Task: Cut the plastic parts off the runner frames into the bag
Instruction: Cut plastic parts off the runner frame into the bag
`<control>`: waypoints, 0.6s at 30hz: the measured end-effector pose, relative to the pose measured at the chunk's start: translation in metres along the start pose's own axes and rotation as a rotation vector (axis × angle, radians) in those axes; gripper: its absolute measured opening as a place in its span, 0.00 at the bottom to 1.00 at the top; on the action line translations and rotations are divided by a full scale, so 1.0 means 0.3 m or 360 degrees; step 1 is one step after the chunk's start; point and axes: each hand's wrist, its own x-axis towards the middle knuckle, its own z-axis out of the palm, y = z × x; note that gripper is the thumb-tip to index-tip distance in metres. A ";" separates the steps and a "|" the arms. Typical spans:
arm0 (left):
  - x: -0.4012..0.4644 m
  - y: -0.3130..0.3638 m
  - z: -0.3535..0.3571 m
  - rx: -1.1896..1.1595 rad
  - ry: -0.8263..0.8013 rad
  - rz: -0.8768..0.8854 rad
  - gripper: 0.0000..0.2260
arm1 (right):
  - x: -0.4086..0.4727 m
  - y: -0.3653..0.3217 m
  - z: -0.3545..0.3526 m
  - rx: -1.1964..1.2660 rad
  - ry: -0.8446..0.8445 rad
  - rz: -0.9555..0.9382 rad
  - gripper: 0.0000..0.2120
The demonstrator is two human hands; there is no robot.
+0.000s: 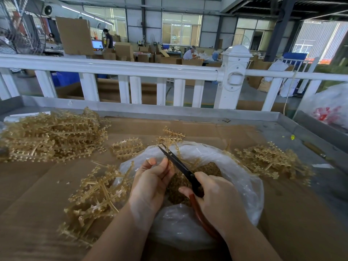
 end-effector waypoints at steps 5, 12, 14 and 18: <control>-0.007 0.008 -0.001 -0.0036 -0.0022 -0.0006 0.10 | -0.001 -0.001 -0.003 -0.0081 0.0020 0.0007 0.22; -0.005 0.009 0.003 -0.0109 0.0016 0.0013 0.12 | -0.011 0.008 -0.002 -0.0118 0.0157 0.0058 0.18; -0.005 0.008 0.003 -0.0080 -0.0001 0.0068 0.12 | -0.010 0.013 -0.003 -0.0056 0.0216 0.0050 0.16; -0.015 -0.001 0.024 0.0138 -0.0062 0.0232 0.13 | -0.004 0.019 -0.003 0.0036 0.0350 0.0049 0.17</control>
